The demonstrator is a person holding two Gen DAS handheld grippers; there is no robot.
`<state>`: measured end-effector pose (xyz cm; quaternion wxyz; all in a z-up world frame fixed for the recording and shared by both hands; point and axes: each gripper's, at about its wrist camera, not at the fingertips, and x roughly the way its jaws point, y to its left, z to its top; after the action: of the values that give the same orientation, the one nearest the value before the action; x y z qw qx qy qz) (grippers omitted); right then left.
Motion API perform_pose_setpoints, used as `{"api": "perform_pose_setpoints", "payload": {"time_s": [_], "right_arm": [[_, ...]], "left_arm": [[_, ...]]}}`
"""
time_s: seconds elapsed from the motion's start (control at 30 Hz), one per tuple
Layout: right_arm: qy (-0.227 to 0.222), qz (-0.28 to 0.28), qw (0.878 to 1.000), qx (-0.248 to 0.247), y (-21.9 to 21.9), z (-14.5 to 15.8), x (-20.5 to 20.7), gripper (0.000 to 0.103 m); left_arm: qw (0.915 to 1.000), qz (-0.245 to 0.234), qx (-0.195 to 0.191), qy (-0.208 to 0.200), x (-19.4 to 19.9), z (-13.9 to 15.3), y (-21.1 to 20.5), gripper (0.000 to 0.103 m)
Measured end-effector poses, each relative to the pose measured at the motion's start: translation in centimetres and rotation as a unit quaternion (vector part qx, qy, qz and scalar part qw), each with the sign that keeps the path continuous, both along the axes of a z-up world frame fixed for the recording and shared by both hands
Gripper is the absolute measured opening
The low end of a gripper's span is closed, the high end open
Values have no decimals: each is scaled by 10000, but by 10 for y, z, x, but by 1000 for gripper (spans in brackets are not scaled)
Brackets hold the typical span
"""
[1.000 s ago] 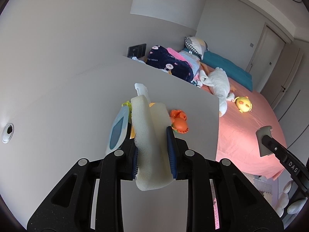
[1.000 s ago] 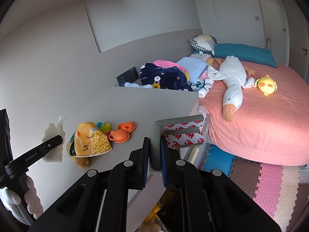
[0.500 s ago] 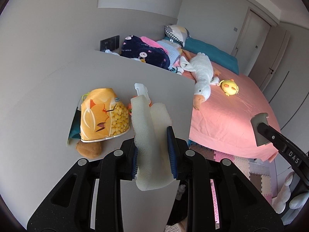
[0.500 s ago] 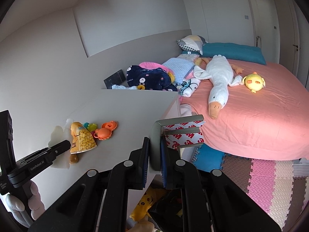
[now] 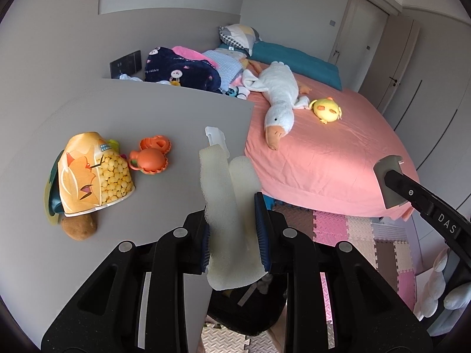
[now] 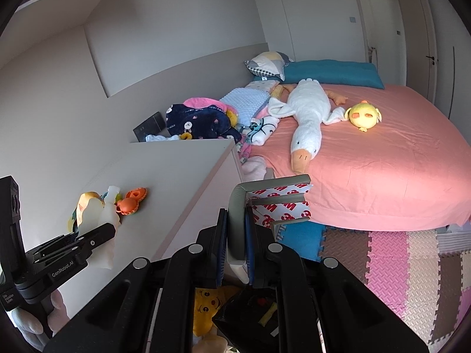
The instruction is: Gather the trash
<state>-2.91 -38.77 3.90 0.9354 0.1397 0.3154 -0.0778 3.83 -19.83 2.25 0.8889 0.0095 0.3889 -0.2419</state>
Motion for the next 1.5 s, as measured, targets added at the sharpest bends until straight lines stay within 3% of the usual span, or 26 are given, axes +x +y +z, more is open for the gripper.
{"api": "perform_pose_setpoints", "payload": {"time_s": [0.53,0.8,0.9,0.93,0.97,1.03,1.07,1.17,1.5], "right_arm": [[247,-420,9988,88,-35,-19,-13,13],[337,-390,9987,60,-37,-23,-7,13],[414,-379,9984,48,-37,-24,-1,13],[456,-368,9983,34,-37,-24,0,13],[498,-391,9980,17,-37,-24,2,17],[476,-541,9974,-64,-39,-20,2,53],[377,-672,9969,-171,-39,-17,-1,74],[253,-769,9960,-378,-39,-12,-4,74],[222,-695,9970,-246,-37,-13,-6,74]], "left_arm": [[9966,-697,282,340,-12,-28,-57,26],[9962,-690,388,374,-11,-33,-58,26],[9964,-636,394,399,-9,-35,-55,32],[9965,-621,400,389,-8,-36,-55,49],[9971,-551,397,332,-8,-35,-53,72],[9989,-313,338,100,-9,-31,-47,97],[9993,-221,307,-8,-9,-29,-44,97],[9995,-133,281,27,-5,-27,-38,97],[9998,-13,186,103,-2,-26,-28,97]]}}
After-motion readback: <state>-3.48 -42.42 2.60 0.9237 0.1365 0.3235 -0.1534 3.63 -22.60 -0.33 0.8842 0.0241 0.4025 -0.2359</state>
